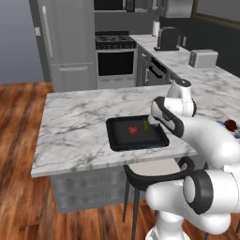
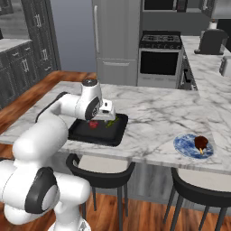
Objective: Create a steak meal by picking up the steak and asparagus from the tray and placing them on the plate. Leave the tomato on the tray.
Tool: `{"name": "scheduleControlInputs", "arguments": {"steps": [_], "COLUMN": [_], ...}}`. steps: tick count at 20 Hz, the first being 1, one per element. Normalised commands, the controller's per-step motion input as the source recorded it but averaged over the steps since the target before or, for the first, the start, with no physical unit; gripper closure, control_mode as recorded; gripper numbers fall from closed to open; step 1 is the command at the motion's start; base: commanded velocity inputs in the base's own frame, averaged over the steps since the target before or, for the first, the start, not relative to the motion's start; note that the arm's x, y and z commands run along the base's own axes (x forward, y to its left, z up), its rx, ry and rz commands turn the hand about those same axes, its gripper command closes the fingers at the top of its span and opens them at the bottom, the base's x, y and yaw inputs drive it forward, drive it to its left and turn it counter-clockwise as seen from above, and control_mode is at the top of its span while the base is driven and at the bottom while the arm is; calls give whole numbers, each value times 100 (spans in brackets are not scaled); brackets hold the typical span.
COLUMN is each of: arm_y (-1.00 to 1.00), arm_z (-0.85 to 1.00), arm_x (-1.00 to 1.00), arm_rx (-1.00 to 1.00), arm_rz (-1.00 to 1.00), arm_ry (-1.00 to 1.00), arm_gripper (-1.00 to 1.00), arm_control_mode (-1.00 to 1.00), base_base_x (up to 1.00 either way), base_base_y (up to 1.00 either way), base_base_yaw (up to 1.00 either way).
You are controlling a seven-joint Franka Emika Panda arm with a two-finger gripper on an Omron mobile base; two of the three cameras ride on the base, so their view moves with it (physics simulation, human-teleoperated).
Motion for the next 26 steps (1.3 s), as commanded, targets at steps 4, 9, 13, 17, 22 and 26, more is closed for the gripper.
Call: {"name": "scheduleControlInputs", "arguments": {"steps": [4, 9, 13, 17, 22, 26], "arm_y": [30, 12, 0, 0, 0, -7], "arm_z": [-18, -30, -32, -22, -13, -27], "arm_x": [31, 39, 47, 50, 50, 39], "arm_rx": [0, 0, 0, 0, 0, 0], "arm_rz": [-2, -4, -8, -8, -8, -7], "arm_ry": [13, 14, 13, 4, 0, 0], "arm_gripper": [-100, -100, -100, -100, -100, -100], "arm_control_mode": [-100, -100, -100, -100, -100, -100], "base_base_x": [0, 0, 0, 0, 0, 0], "base_base_y": [0, 0, 0, 0, 0, 0], "base_base_yaw": [0, 0, 0, 0, 0, 0]}}
